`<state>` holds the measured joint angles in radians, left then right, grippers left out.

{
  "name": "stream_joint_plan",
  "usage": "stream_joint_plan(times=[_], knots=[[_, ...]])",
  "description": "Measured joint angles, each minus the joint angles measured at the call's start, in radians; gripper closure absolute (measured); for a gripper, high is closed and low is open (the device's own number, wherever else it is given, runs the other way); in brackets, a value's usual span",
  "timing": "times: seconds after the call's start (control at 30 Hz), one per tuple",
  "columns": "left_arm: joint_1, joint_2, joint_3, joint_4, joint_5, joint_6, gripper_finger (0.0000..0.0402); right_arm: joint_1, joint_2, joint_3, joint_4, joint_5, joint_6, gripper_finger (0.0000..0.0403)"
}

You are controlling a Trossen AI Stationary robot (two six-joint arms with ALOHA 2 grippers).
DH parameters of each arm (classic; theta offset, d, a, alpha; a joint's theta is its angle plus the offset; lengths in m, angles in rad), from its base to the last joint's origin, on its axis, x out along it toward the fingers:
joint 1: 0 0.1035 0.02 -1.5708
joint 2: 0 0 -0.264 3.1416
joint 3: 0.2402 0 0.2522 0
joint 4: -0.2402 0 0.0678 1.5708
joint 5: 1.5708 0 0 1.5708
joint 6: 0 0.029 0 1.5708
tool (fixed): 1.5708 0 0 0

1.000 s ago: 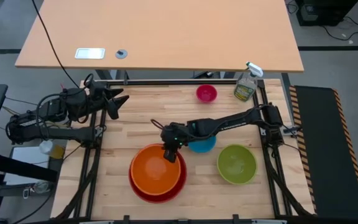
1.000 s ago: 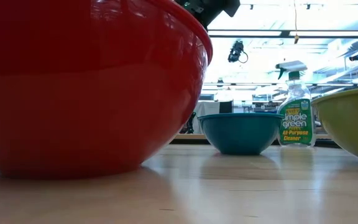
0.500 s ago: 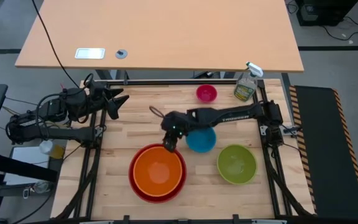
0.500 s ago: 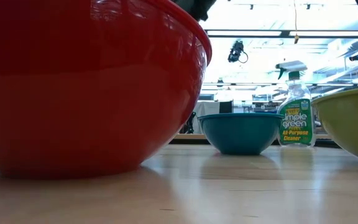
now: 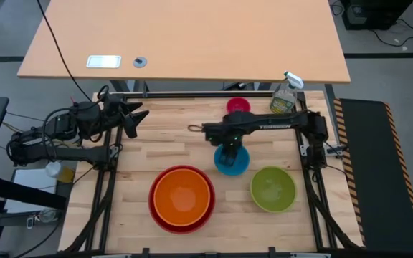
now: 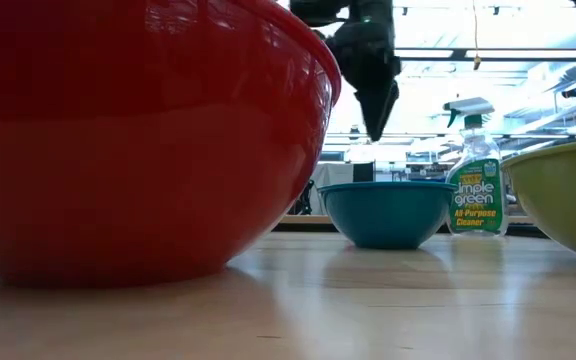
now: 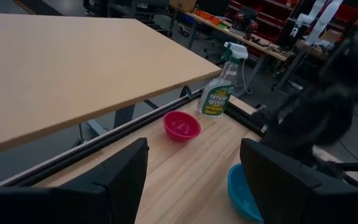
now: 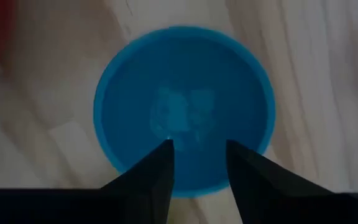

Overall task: Nest bowls inside each other
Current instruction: Stack the medium green bowl on top of the large orange bowl

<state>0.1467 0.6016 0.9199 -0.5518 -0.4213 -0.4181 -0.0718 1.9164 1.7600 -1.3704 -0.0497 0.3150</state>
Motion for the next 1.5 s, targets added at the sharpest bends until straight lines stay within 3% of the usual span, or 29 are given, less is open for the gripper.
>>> stream_joint_plan(times=[0.43,0.6,0.9,1.1,1.5], knots=[[0.000,0.028,0.000,0.007,-0.001,-0.002,0.0143,0.036,-0.497,-0.462,0.102,-0.049,0.055,0.0265],[0.000,0.042,0.000,0.009,-0.001,-0.007,0.0143,0.065,-0.619,-0.617,0.110,-0.079,-0.041,0.0265],[0.001,0.066,-0.001,0.010,-0.031,-0.013,0.0143,0.079,-0.643,-0.790,0.126,-0.090,-0.194,0.0241],[0.001,0.074,-0.001,0.011,-0.031,-0.016,0.0143,0.079,-0.613,-0.832,0.195,-0.130,-0.282,0.0222],[0.001,0.074,-0.001,0.009,-0.058,-0.015,0.0143,0.130,-0.597,-0.935,0.334,-0.156,-0.375,0.0243]])
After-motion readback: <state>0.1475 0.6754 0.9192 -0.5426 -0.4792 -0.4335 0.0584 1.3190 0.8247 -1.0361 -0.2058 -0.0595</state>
